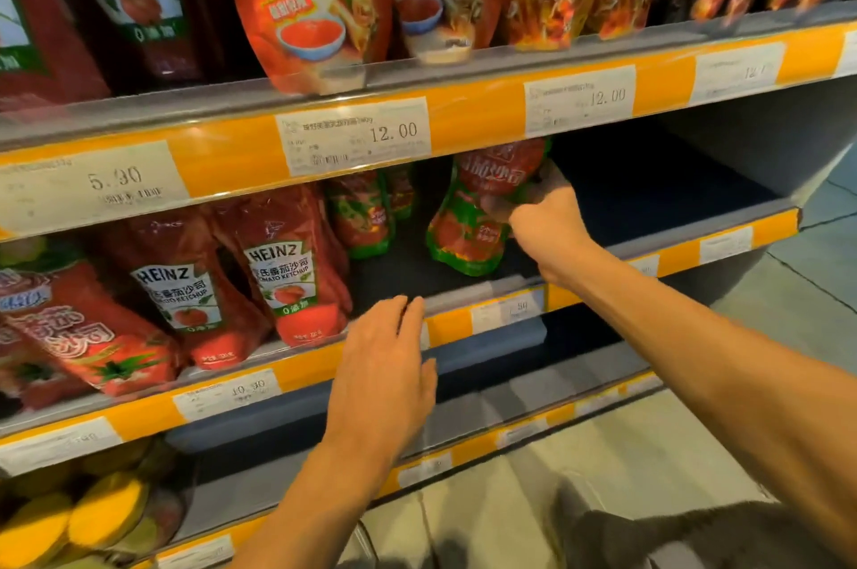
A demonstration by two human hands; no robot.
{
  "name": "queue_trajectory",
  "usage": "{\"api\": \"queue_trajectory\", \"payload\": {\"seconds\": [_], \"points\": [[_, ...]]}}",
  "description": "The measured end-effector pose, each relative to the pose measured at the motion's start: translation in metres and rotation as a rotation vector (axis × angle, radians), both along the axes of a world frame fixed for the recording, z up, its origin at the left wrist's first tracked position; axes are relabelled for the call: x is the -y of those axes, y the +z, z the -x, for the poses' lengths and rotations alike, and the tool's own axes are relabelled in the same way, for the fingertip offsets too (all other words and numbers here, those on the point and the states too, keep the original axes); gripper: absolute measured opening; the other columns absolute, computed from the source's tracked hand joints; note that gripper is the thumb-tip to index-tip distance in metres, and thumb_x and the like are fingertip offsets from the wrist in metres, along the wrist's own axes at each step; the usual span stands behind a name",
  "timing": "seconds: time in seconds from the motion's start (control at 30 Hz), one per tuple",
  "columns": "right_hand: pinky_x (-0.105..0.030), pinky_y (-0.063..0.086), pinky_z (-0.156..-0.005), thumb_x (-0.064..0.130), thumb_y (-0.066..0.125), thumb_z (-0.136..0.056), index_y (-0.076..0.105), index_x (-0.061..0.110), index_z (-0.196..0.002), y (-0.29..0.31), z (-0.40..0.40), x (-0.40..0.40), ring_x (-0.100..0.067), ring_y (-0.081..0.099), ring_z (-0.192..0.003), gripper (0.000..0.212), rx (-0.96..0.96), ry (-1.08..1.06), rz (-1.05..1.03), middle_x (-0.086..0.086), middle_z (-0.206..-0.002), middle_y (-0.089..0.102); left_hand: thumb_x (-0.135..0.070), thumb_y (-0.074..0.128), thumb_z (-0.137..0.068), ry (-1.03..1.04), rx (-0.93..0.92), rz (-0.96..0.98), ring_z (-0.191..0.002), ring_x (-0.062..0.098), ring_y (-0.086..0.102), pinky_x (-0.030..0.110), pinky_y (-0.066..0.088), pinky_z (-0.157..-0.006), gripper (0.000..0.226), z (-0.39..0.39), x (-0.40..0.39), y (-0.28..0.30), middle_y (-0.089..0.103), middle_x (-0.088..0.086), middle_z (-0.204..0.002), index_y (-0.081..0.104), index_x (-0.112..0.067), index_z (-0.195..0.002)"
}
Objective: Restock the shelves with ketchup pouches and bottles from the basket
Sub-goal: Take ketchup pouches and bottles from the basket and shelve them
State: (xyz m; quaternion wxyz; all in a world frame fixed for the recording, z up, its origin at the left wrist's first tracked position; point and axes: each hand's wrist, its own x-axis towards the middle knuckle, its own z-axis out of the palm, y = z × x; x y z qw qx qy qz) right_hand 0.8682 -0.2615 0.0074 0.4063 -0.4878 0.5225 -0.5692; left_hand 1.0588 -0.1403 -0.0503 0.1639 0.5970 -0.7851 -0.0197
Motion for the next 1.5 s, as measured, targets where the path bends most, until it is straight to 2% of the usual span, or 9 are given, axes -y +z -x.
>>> {"api": "queue_trajectory", "payload": {"seconds": [0.1,0.2,0.37,0.43,0.67,1.13,1.3,1.43,1.5], "points": [[-0.032,0.043,-0.102,0.002,0.077,-0.085,0.047,0.006,-0.136,-0.005,-0.008,0.033,-0.022,0.056,-0.126,0.059,-0.159,0.002,0.007,-0.009,-0.137,0.059,-0.024,0.075,-0.084,0.011,0.092,-0.017,-0.122,0.031,0.056,0.042,0.047,-0.104,0.064,0.0,0.01,-0.003,0.058,0.011,-0.134,0.052,-0.003,-0.14],[-0.025,0.037,-0.097,0.013,0.076,-0.088,0.048,0.011,-0.139,-0.009,-0.015,0.055,-0.02,0.05,-0.133,0.059,-0.323,-0.009,0.049,-0.005,-0.144,0.056,-0.016,0.078,-0.079,0.023,0.057,0.017,-0.108,0.03,0.061,0.042,0.053,-0.092,0.052,-0.001,0.018,-0.005,0.063,0.01,-0.119,0.062,-0.003,-0.127],[-0.022,0.039,-0.098,0.023,0.072,-0.093,0.047,0.021,-0.143,-0.02,-0.017,0.069,-0.01,0.048,-0.129,0.056,-0.43,0.147,0.062,0.002,-0.144,0.055,-0.021,0.068,-0.088,0.04,0.041,-0.03,-0.12,0.027,0.052,0.039,0.045,-0.103,0.05,0.002,0.021,-0.003,0.056,0.007,-0.131,0.055,-0.01,-0.136],[-0.015,0.041,-0.09,0.021,0.074,-0.091,0.051,0.022,-0.14,-0.029,-0.016,0.069,-0.009,0.05,-0.124,0.055,-0.437,0.203,0.023,0.004,-0.138,0.058,-0.026,0.059,-0.094,0.038,0.042,-0.027,-0.124,0.024,0.047,0.037,0.04,-0.107,0.048,0.003,0.022,-0.004,0.051,0.002,-0.136,0.05,-0.015,-0.139],[-0.043,0.047,-0.108,0.02,0.075,-0.09,0.056,0.019,-0.135,-0.036,-0.029,0.077,-0.019,0.056,-0.128,0.049,-0.426,0.163,0.085,-0.001,-0.134,0.063,-0.027,0.05,-0.097,0.056,0.017,0.019,-0.121,0.016,0.042,0.031,0.036,-0.106,0.039,0.004,0.023,-0.008,0.046,-0.006,-0.131,0.045,-0.024,-0.135],[-0.05,0.044,-0.111,0.01,0.072,-0.091,0.047,0.011,-0.143,-0.032,-0.049,0.092,-0.024,0.051,-0.135,0.057,-0.36,0.293,0.047,-0.009,-0.142,0.057,-0.024,0.053,-0.098,0.049,0.046,0.047,-0.115,0.013,0.044,0.028,0.039,-0.1,0.038,-0.002,0.03,-0.012,0.049,-0.01,-0.127,0.047,-0.029,-0.135],[-0.05,0.042,-0.112,0.015,0.071,-0.093,0.042,0.011,-0.147,-0.029,-0.052,0.095,-0.026,0.048,-0.138,0.061,-0.399,0.332,0.016,-0.01,-0.146,0.053,-0.025,0.058,-0.095,0.053,0.043,0.024,-0.112,0.013,0.047,0.029,0.041,-0.097,0.038,-0.002,0.031,-0.01,0.052,-0.009,-0.124,0.051,-0.027,-0.132],[-0.041,0.048,-0.107,0.032,0.071,-0.093,0.048,0.013,-0.142,-0.032,-0.046,0.091,-0.022,0.055,-0.13,0.057,-0.495,0.302,-0.036,-0.005,-0.139,0.059,-0.026,0.064,-0.092,0.058,0.033,0.027,-0.106,0.014,0.051,0.031,0.046,-0.092,0.036,-0.003,0.033,-0.008,0.057,-0.007,-0.118,0.056,-0.025,-0.127],[-0.017,0.048,-0.09,0.039,0.072,-0.091,0.054,0.011,-0.133,-0.035,-0.04,0.085,-0.014,0.059,-0.114,0.054,-0.541,0.211,-0.052,0.001,-0.127,0.063,-0.026,0.065,-0.09,0.054,0.022,0.034,-0.104,0.015,0.053,0.031,0.047,-0.09,0.036,-0.004,0.033,-0.009,0.059,-0.006,-0.116,0.058,-0.023,-0.125]]}}
